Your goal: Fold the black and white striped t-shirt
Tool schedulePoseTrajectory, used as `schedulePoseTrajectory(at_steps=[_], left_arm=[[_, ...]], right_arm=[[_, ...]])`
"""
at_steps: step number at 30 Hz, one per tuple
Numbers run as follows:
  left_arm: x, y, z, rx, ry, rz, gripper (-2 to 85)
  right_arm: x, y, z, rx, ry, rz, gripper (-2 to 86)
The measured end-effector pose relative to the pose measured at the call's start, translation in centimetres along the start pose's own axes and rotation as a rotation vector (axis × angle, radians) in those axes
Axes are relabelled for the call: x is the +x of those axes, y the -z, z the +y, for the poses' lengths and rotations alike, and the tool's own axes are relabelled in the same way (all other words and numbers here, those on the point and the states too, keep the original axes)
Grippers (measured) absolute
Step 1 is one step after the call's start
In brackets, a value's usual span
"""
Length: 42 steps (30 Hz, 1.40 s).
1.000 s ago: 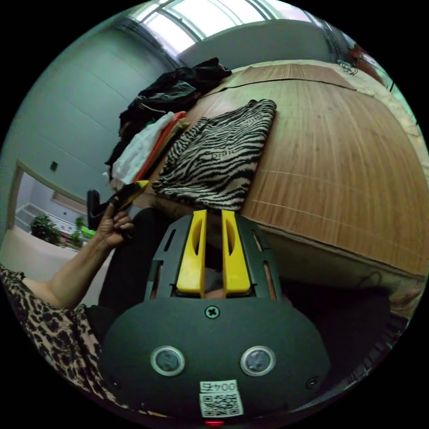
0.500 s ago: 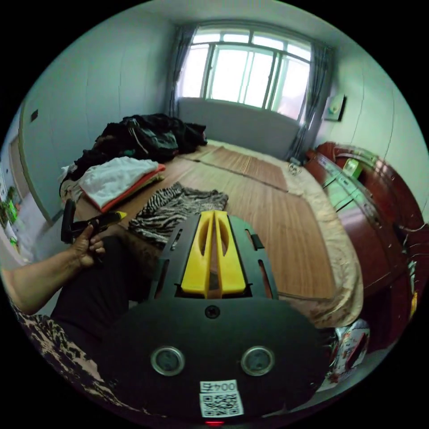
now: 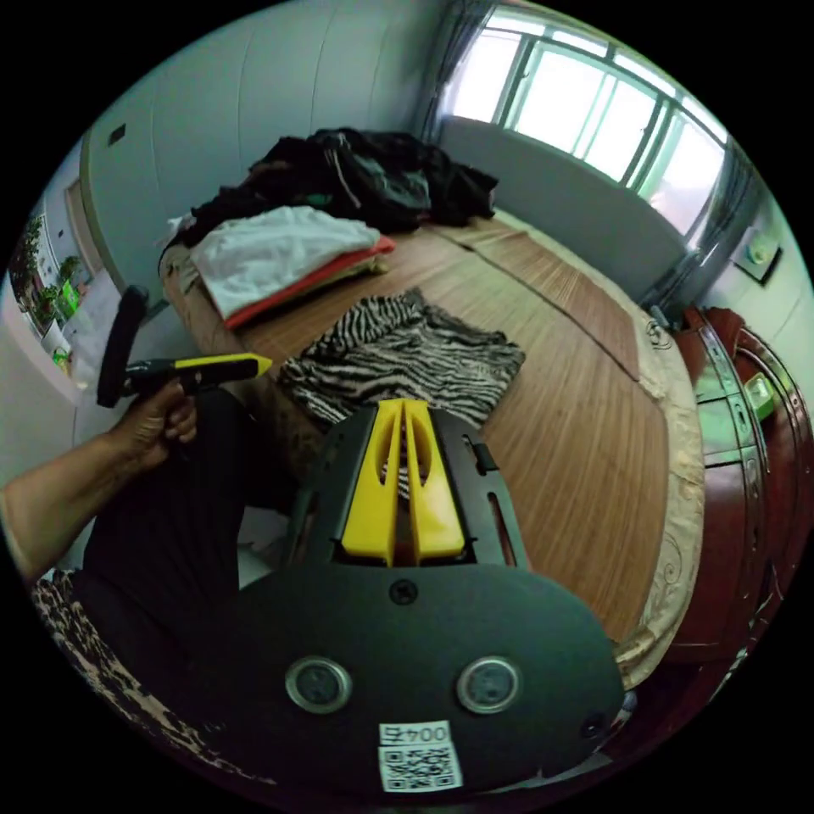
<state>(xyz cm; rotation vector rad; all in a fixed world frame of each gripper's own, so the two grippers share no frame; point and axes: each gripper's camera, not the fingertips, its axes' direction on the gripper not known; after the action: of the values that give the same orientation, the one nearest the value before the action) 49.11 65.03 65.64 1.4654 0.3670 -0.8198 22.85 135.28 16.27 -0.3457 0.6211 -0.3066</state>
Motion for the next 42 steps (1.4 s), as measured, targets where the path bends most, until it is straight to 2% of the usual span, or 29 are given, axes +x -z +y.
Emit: schedulePoseTrajectory(at_steps=[7, 13, 19, 25, 27, 29, 32, 35, 38, 42], left_arm=[[7.4, -4.4, -2.4, -0.093, -0.199, -0.234, 0.2], [11.0, -6.6, -2.3, -0.137, -0.306, -0.234, 0.2], [14.9, -6.5, -0.2, -0.083, -0.423, -0.337, 0.7], [14.7, -4.1, 0.2, -0.043, -0.332, -0.253, 3.5], [14.7, -2.1, 1.2, 0.016, -0.336, -0.241, 6.0], [14.9, -0.1, 2.4, 0.059, -0.351, -0.234, 8.9], [14.6, 1.6, 4.1, 0.084, -0.338, -0.192, 13.0], [14.4, 1.9, 5.2, 0.090, -0.313, -0.170, 13.9], [15.2, 1.6, 5.2, 0.091, -0.332, -0.181, 13.7], [16.4, 0.9, 5.1, 0.065, -0.401, -0.221, 12.2]], right_arm=[[2.2, -6.8, -3.8, -0.208, 0.004, -0.015, -0.8], [3.6, -11.2, -4.9, -0.414, 0.030, -0.098, -0.7], [3.7, -10.4, -5.0, -0.359, 0.075, -0.058, -0.6], [4.9, -8.3, -5.0, -0.283, 0.069, -0.045, 0.4], [5.7, -5.7, -5.0, -0.152, 0.072, -0.080, 2.2], [6.7, -2.1, -5.4, 0.016, 0.088, -0.123, 7.9], [8.1, 0.5, -7.1, 0.101, 0.062, -0.254, 16.1], [8.4, 1.7, -8.5, 0.188, 0.045, -0.278, 18.1], [8.2, 1.4, -10.2, 0.179, 0.050, -0.331, 17.4], [7.2, 0.4, -13.1, 0.112, 0.104, -0.289, 15.8]])
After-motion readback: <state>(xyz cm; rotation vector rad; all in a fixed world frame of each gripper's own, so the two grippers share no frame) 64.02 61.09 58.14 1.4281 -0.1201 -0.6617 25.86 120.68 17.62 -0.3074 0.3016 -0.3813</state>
